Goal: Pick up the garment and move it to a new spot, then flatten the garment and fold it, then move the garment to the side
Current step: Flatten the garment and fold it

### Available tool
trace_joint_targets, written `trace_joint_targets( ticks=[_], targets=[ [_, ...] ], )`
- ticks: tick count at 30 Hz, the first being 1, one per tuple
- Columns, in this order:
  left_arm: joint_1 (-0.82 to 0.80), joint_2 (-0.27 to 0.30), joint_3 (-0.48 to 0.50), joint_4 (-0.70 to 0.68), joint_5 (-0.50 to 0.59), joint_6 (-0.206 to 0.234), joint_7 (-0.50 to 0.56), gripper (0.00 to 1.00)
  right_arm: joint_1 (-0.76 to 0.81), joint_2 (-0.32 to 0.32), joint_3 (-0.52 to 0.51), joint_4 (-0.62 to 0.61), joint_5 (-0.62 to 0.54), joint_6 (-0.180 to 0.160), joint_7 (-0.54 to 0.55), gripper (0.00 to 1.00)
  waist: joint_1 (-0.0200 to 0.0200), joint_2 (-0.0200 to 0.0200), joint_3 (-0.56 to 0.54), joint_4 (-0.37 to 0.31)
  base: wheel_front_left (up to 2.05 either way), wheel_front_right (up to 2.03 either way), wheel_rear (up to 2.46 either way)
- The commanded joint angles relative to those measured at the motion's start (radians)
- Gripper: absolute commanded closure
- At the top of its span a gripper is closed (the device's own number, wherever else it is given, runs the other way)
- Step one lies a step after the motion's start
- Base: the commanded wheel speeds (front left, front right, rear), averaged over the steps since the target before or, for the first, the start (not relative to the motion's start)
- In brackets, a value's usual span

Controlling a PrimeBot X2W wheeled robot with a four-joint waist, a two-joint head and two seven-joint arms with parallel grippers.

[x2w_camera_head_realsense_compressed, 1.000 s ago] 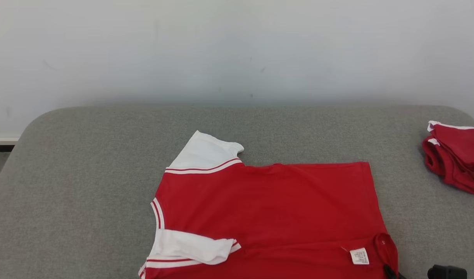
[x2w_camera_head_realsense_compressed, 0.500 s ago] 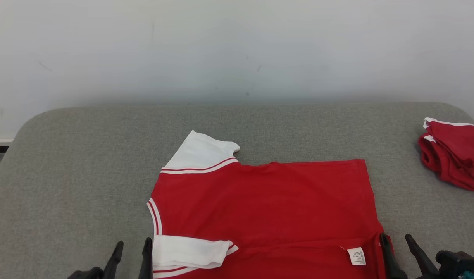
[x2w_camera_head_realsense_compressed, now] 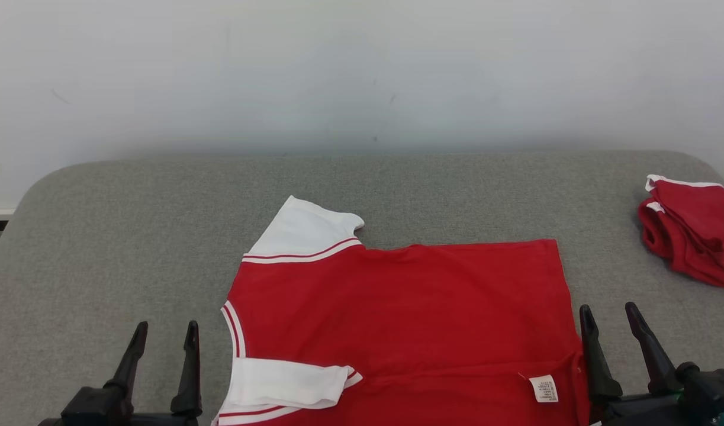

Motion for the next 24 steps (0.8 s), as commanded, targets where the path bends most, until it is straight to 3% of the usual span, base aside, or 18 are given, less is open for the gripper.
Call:
trace_joint_targets(
  ticks=[1, 11, 24],
  targets=[
    [-0.011, 0.007, 0.006, -0.008, 0.009, -0.009, 0.000, 0.00, 0.015, -0.004, 0.000, -0.011, -0.018, -0.002, -0.005, 0.00, 0.0000, 0.0000, 0.001, 0.002, 0.00, 0.00, 0.00],
    [0.040, 0.016, 0.076, 0.015, -0.019, -0.085, 0.000, 0.00, 0.080, 0.027, 0.005, -0.015, -0.003, -0.002, -0.009, 0.00, 0.0000, 0.0000, 0.005, 0.019, 0.00, 0.00, 0.00],
    [0.067, -0.010, 0.118, 0.049, -0.004, -0.121, 0.000, 0.00, 0.097, 0.023, 0.004, 0.013, -0.015, -0.002, -0.010, 0.00, 0.0000, 0.0000, -0.001, 0.017, 0.00, 0.00, 0.00]
  ],
)
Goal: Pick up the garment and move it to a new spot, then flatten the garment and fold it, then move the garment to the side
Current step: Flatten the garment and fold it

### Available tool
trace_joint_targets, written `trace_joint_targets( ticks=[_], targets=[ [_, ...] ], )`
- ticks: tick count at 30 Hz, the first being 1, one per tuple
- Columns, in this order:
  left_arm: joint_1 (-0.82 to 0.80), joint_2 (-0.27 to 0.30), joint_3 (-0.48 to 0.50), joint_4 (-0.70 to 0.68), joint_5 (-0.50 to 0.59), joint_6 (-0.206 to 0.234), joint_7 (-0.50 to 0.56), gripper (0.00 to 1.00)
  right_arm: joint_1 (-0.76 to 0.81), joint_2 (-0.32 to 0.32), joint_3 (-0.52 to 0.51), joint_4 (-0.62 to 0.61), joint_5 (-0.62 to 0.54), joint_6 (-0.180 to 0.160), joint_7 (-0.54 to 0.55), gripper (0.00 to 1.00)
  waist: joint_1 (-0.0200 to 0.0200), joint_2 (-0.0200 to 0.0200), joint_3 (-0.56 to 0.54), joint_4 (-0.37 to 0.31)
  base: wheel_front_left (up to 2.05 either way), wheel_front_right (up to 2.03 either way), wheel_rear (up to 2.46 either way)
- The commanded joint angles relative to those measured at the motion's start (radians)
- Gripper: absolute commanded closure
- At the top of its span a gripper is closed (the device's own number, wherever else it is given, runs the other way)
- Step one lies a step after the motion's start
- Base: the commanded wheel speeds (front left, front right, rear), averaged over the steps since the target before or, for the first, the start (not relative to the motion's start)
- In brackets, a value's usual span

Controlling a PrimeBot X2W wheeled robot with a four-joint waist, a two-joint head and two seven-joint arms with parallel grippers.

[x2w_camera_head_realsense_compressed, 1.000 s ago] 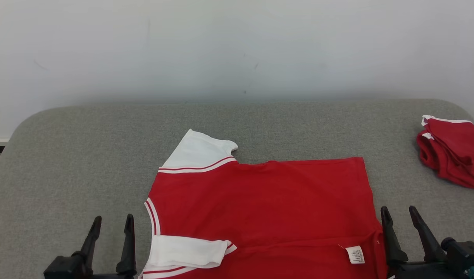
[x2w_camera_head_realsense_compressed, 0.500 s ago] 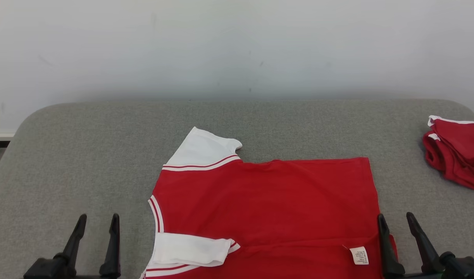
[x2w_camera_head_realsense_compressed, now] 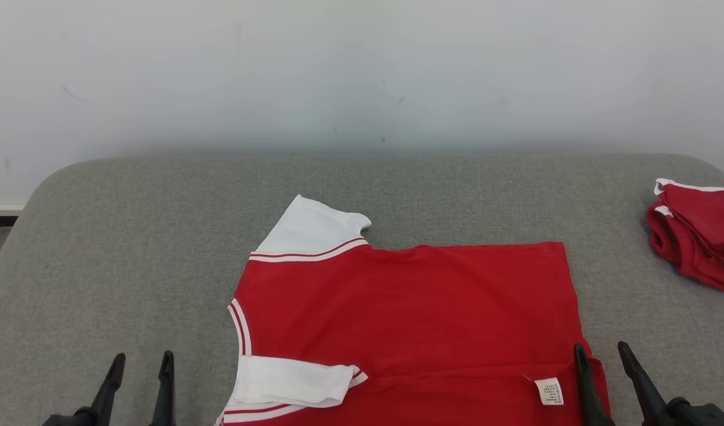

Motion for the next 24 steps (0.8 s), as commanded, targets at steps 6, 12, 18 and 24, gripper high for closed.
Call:
trace_joint_targets(
  ticks=[6, 12, 18, 24],
  targets=[
    [-0.080, 0.005, -0.015, 0.033, 0.006, -0.022, 0.000, 0.00, -0.030, -0.011, -0.027, 0.026, 0.004, -0.002, 0.011, 0.00, 0.0000, 0.0000, 0.013, -0.001, 0.00, 0.00, 0.00],
    [-0.285, 0.070, -0.078, 0.087, 0.006, -0.047, 0.057, 0.00, -0.150, -0.054, -0.052, 0.066, -0.005, -0.002, 0.082, 0.00, 0.0000, 0.0000, 0.077, -0.022, 0.00, 0.00, 0.00],
    [-0.565, 0.126, -0.176, 0.175, -0.047, -0.054, 0.152, 0.00, -0.348, -0.120, -0.045, 0.137, 0.000, -0.002, 0.183, 0.00, 0.0000, 0.0000, 0.198, -0.056, 0.00, 0.00, 0.00],
    [-0.829, 0.191, -0.346, 0.296, -0.162, -0.054, 0.244, 0.00, -0.569, -0.160, 0.001, 0.228, 0.035, -0.002, 0.262, 0.00, 0.0000, 0.0000, 0.316, -0.102, 0.00, 0.00, 0.00]
  ],
)
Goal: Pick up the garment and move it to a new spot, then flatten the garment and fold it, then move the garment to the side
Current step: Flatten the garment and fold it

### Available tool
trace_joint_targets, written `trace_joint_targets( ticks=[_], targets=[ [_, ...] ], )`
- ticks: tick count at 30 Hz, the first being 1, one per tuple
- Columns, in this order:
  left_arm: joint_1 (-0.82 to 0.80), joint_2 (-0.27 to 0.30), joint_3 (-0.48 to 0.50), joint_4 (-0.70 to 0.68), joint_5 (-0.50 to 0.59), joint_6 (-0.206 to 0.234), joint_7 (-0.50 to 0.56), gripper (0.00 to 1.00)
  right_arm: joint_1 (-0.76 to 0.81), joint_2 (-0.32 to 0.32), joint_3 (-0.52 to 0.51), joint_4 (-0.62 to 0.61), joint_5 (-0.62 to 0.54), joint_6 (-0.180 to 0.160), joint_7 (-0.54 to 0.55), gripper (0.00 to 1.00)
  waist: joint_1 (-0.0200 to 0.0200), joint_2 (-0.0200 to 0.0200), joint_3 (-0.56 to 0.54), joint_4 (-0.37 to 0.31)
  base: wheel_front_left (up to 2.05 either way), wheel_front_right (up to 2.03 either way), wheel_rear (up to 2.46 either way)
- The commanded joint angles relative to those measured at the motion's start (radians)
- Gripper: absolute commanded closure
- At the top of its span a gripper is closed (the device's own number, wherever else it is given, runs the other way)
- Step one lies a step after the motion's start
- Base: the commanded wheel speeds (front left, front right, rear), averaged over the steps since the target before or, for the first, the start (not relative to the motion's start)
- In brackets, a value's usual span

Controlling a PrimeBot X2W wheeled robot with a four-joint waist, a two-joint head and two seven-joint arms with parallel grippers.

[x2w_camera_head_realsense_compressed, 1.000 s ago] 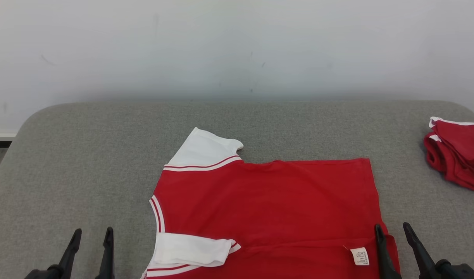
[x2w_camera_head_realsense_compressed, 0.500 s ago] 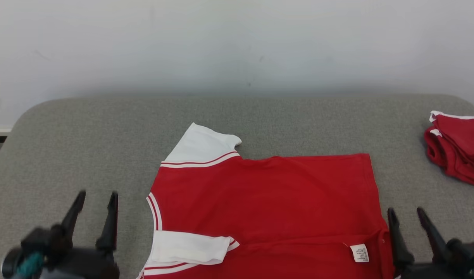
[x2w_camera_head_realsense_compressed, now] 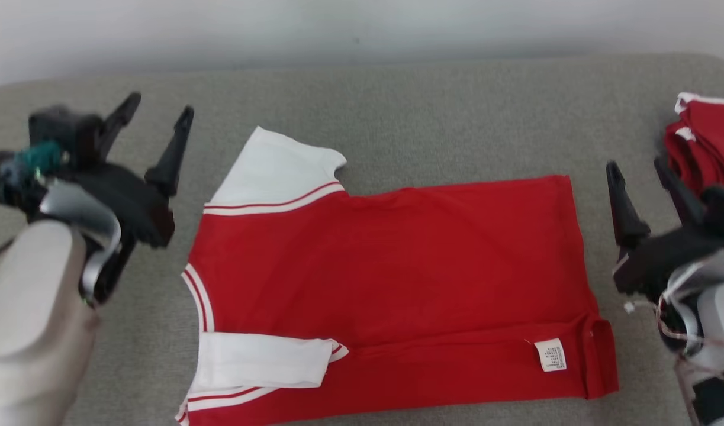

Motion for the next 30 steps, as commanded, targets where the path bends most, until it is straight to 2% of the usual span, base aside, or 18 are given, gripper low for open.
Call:
trace_joint_targets(
  ticks=[1, 7, 15, 24, 30],
  targets=[
    [-0.063, 0.011, -0.042, 0.036, -0.037, 0.002, 0.021, 0.00, -0.052, -0.012, 0.019, 0.030, 0.011, -0.002, 0.012, 0.00, -0.0002, -0.0003, 0.114, -0.058, 0.00, 0.00, 0.00],
    [-0.263, 0.045, -0.201, 0.170, -0.128, 0.002, 0.096, 0.00, -0.223, -0.007, 0.110, 0.149, 0.030, -0.002, 0.058, 0.00, -0.0002, -0.0003, 0.198, -0.102, 0.00, 0.00, 0.00],
    [-0.399, 0.048, -0.337, 0.336, -0.193, 0.002, 0.155, 0.00, -0.345, 0.027, 0.216, 0.260, 0.072, -0.002, 0.086, 0.00, -0.0002, -0.0003, 0.244, -0.146, 0.00, 0.00, 0.00],
    [-0.464, 0.031, -0.432, 0.494, -0.264, 0.002, 0.159, 0.00, -0.419, 0.053, 0.323, 0.348, 0.137, -0.002, 0.065, 0.00, -0.0002, -0.0003, 0.264, -0.173, 0.00, 0.00, 0.00],
    [-0.486, 0.013, -0.483, 0.536, -0.297, 0.002, 0.154, 0.00, -0.455, 0.058, 0.369, 0.400, 0.168, -0.002, 0.042, 0.00, -0.0002, -0.0003, 0.279, -0.168, 0.00, 0.00, 0.00]
  ],
)
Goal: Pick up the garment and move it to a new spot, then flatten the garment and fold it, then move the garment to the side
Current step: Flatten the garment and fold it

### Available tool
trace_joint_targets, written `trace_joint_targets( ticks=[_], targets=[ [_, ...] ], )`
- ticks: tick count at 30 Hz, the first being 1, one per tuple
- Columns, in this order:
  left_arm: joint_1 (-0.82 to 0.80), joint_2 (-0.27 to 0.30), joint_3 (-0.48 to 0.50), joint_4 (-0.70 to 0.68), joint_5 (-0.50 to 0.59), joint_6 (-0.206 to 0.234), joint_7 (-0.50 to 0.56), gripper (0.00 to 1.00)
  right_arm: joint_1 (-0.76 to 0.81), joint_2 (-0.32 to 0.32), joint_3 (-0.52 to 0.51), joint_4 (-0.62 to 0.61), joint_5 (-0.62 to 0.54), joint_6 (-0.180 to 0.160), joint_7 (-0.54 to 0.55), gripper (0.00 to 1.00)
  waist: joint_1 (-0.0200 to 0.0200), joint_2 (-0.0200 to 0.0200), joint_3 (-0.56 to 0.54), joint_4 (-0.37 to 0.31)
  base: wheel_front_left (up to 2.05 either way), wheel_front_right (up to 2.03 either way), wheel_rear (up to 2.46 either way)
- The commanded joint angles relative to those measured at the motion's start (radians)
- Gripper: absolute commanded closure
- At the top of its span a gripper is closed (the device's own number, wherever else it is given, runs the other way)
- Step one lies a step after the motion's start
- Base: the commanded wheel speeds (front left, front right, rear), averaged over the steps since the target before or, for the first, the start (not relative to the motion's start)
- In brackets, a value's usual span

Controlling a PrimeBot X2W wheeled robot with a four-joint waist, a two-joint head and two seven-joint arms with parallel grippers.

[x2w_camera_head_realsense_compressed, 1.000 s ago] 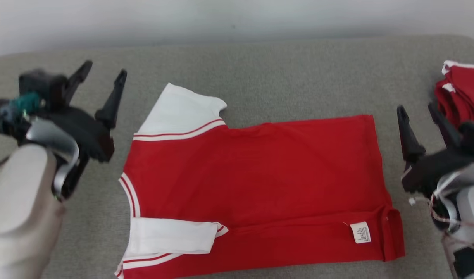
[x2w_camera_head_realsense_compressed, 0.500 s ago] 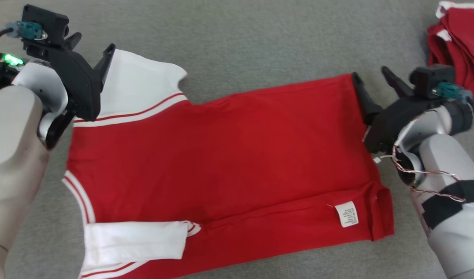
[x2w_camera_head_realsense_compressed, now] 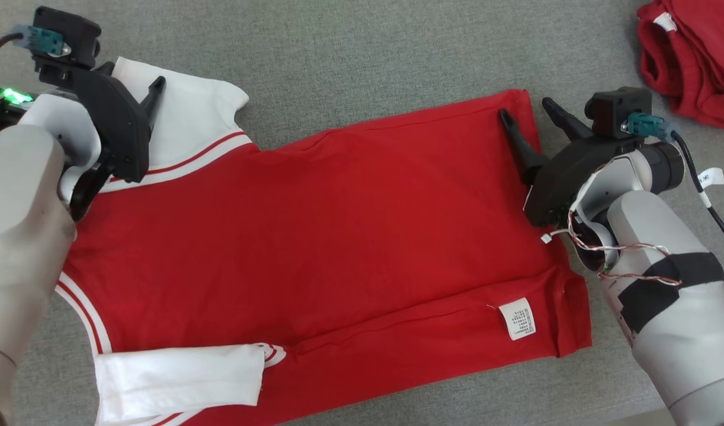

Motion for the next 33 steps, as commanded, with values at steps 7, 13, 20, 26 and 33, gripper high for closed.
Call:
trace_joint_targets(
  ticks=[7, 13, 20, 26, 33],
  targets=[
    [-0.031, -0.015, -0.061, 0.043, -0.046, 0.002, -0.010, 1.00, -0.060, 0.007, 0.041, 0.066, 0.042, -0.002, -0.044, 1.00, -0.0001, -0.0002, 0.019, 0.010, 0.00, 0.00, 0.00],
    [-0.054, -0.023, -0.072, 0.012, -0.092, 0.002, -0.130, 1.00, -0.066, -0.020, 0.057, 0.114, 0.055, -0.002, -0.111, 1.00, -0.0001, -0.0002, -0.015, 0.041, 0.00, 0.00, 0.00],
    [0.018, 0.008, -0.083, -0.075, -0.161, 0.002, -0.277, 1.00, -0.014, -0.054, 0.082, 0.151, 0.073, -0.002, -0.182, 1.00, -0.0001, -0.0002, -0.080, 0.094, 0.00, 0.00, 0.00],
    [0.102, 0.038, -0.107, -0.180, -0.208, 0.002, -0.330, 1.00, 0.028, -0.085, 0.084, 0.156, 0.097, -0.002, -0.237, 1.00, -0.0001, -0.0002, -0.115, 0.135, 0.00, 0.00, 0.00],
    [0.247, 0.073, -0.083, -0.344, -0.238, 0.017, -0.384, 1.00, 0.093, -0.115, 0.082, 0.123, 0.119, -0.002, -0.285, 1.00, -0.0001, -0.0002, -0.143, 0.157, 0.00, 0.00, 0.00]
  ],
)
